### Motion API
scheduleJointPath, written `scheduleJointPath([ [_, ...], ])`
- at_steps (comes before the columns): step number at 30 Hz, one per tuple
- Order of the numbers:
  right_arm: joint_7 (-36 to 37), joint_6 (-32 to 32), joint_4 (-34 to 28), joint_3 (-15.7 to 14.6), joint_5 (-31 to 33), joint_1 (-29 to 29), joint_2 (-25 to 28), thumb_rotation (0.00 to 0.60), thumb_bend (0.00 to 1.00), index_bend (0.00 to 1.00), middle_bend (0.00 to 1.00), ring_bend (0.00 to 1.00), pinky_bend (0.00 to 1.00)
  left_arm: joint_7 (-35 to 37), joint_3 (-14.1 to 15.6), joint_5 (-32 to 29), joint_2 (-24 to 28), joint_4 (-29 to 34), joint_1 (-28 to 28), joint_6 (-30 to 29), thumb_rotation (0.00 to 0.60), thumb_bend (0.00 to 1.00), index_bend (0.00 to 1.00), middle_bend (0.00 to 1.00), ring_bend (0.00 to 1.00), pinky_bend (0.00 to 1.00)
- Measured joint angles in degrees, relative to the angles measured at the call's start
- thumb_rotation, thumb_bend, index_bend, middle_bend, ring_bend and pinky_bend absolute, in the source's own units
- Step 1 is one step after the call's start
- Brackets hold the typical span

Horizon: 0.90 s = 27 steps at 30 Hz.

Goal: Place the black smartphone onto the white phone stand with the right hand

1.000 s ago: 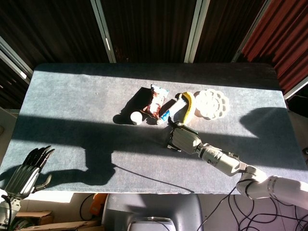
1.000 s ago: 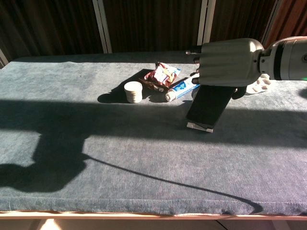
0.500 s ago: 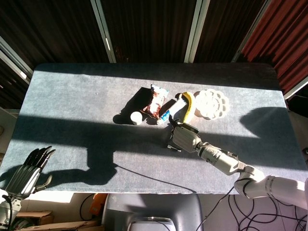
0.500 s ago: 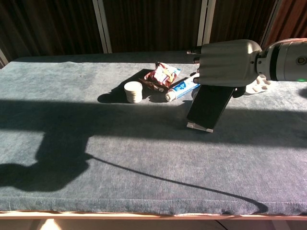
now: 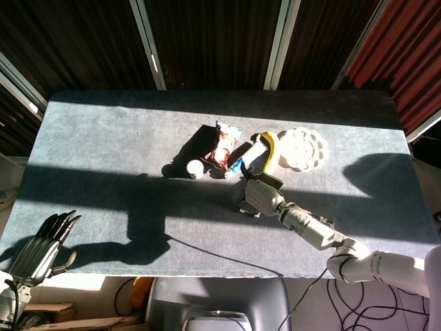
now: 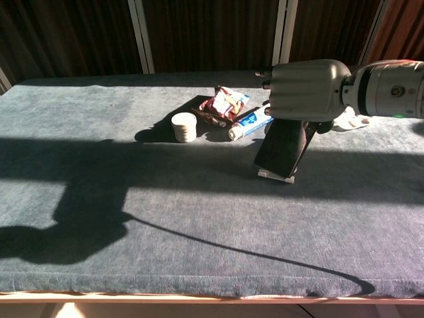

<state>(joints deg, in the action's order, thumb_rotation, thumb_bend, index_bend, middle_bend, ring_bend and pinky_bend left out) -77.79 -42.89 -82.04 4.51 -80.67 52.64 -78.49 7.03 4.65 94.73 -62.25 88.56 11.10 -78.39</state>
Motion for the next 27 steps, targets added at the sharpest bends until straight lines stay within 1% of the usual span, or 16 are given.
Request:
scheduleJointPath([
  [5, -3.33, 0.02, 0.32, -0.11, 3.13, 0.66, -0.89, 0.600, 0.28, 0.76, 0.62, 0.31, 0.24, -0.03, 0.04, -0.06, -0.02, -0.02, 0.21, 0.43, 0.600, 0.40, 0.00, 0.00, 0.00, 0.00],
  [13, -8.10, -0.59, 0.05, -0.67, 8.77, 1.54, -1.53, 0.600, 0.28, 0.75, 0.62, 0.27, 0.20, 0.21, -0.01, -0.39, 0.01, -0.11, 0.49, 1.02, 0.600, 0.40, 0.00, 0.00, 0.00, 0.00],
  [20, -13.40, -2.56, -1.45, -1.68, 15.22, 2.49, -1.67, 0.600, 0.27, 0.72, 0.59, 0.24, 0.18, 0.24, 0.04, -0.54, 0.06, -0.02, 0.75, 1.57, 0.600, 0.40, 0.00, 0.00, 0.00, 0.00],
  [27, -16.62, -4.76, -2.25, -3.25, 19.42, 4.20, -2.64, 0.600, 0.27, 0.70, 0.58, 0.24, 0.18, 0.46, 0.22, -0.39, 0.17, 0.02, 0.98, 1.95, 0.600, 0.40, 0.00, 0.00, 0.00, 0.00],
])
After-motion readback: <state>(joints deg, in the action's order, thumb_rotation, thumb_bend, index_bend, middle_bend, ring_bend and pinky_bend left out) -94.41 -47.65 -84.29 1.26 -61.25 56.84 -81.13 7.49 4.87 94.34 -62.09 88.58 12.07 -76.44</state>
